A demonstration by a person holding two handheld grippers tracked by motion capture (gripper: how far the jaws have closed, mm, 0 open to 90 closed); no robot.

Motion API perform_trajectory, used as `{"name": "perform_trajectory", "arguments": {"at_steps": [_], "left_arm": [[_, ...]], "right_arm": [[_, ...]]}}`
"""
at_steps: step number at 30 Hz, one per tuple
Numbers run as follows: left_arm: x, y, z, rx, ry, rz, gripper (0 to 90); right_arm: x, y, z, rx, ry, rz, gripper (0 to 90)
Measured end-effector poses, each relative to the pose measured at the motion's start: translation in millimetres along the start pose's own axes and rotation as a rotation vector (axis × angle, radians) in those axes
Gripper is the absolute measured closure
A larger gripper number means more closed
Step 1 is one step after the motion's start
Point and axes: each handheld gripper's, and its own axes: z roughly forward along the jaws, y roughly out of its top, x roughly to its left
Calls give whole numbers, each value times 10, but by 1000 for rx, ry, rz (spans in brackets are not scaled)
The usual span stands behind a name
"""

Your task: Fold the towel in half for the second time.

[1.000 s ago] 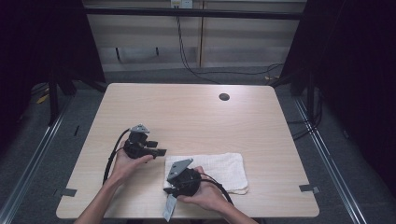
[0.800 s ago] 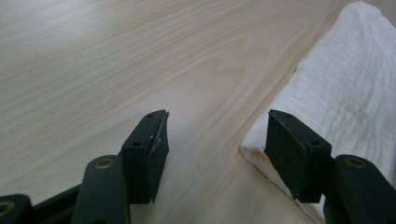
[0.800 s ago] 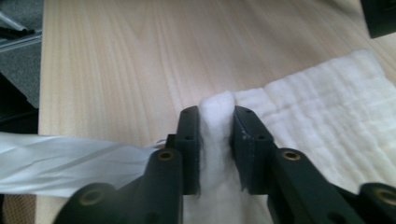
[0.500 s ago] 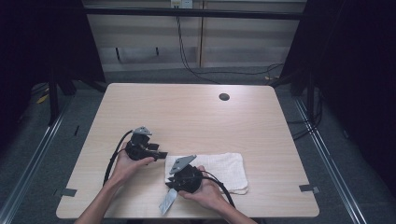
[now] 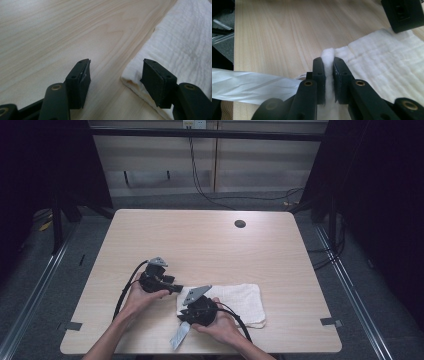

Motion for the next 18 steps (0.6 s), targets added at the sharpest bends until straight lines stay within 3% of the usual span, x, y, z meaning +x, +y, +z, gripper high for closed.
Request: {"name": "perform_trajectory", "arguments": {"at_steps": [3,5,7,11,14,18], "left_arm": [[-18,1,32,-8,-44,4,409],[-62,11,43,9,-34,32,439],[-85,8,49,18,-59,38,481],[-100,-13,39,21,-56,55,589],[-139,-27,48,30,-57,109,692],[-171,-22,86,37,-93,118,841]], "right_arm": [[-1,-2,-1,0,1,2,814],[-3,-2,-1,0,3,9,814],[-8,0,0,0,6,9,815],[-3,4,0,4,3,4,814],[-13,12,-3,12,13,-3,816],[7,19,-9,23,1,-15,824]]}}
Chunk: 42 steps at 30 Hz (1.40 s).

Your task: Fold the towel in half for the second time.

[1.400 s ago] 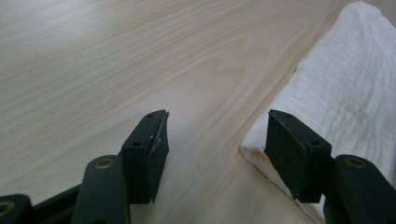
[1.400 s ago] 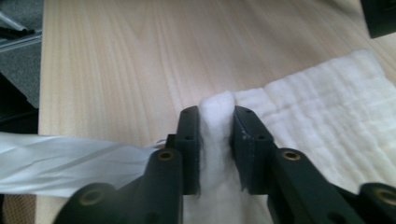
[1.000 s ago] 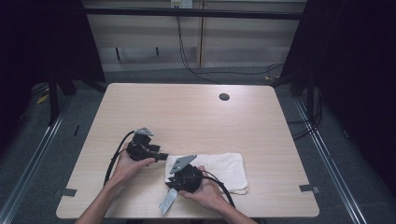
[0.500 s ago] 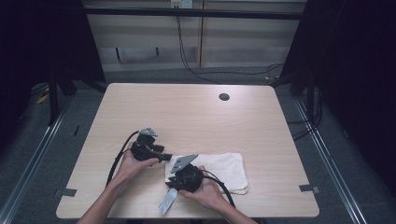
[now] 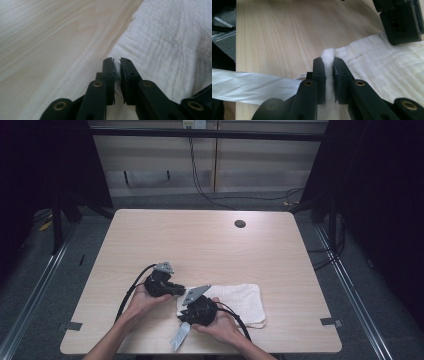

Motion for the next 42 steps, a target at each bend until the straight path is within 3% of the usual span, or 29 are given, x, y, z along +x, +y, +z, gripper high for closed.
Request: {"name": "perform_trajectory", "arguments": {"at_steps": [5,10,29,33,42], "left_arm": [[44,-13,-18,-3,-14,-39,858],[62,-11,-93,-47,-36,-69,859],[43,77,-302,-121,-48,-114,861],[26,124,-411,-140,-30,-92,860],[-14,226,-567,-175,-29,-87,860]], "right_arm": [[-2,5,-7,7,12,13,829],[7,15,-15,11,17,7,829],[90,152,-213,-87,27,38,829],[84,194,-274,-116,25,40,829],[79,278,-362,-156,31,47,831]]}}
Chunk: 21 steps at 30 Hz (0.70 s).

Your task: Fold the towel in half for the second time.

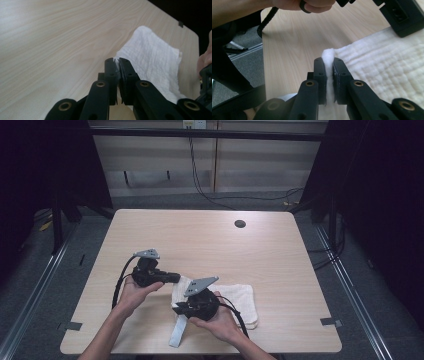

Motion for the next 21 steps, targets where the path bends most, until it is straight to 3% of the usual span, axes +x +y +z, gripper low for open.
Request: {"name": "perform_trajectory", "arguments": {"at_steps": [5,9,13,21], "left_arm": [[-6,26,-61,10,10,-15,860],[-15,-7,-228,35,37,-6,860],[31,-51,-326,15,43,-24,860],[-22,24,-130,12,-1,-29,860]], "right_arm": [[36,108,-26,-27,2,-15,832],[92,143,18,-57,27,-9,832],[139,173,104,-73,40,-6,832],[132,133,42,-77,18,-14,832]]}}
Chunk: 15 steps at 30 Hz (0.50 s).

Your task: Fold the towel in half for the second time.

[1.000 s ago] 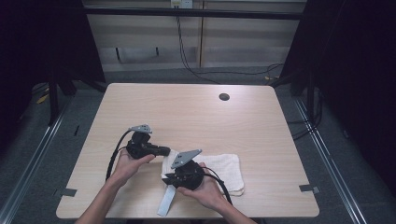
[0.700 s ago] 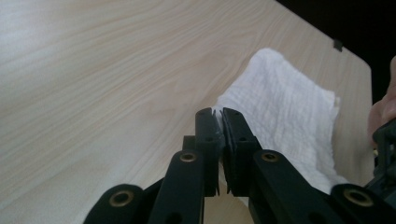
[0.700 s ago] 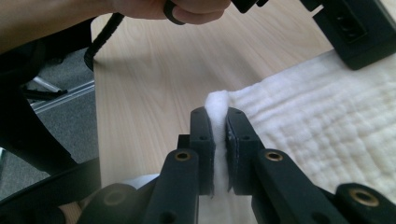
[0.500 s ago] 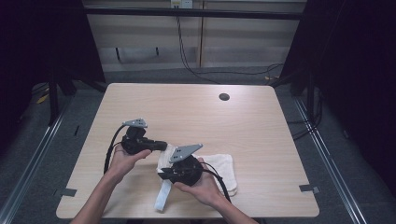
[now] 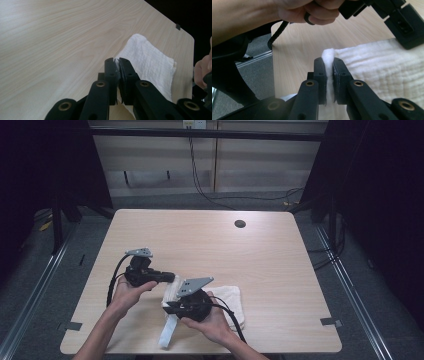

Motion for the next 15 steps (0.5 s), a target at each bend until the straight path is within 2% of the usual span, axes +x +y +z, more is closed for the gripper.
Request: {"name": "perform_trajectory", "arguments": {"at_steps": [2,7,12,15], "left_arm": [[-40,56,41,-5,-7,5,860],[-103,166,176,9,-10,25,860],[-154,237,299,7,-20,30,860],[-186,265,362,22,-26,34,861]], "right_arm": [[-13,-8,-44,-5,-4,-4,832],[-58,-75,-186,-29,-28,20,832],[-96,-114,-320,-24,-56,22,832],[-113,-141,-396,-22,-61,20,832]]}}
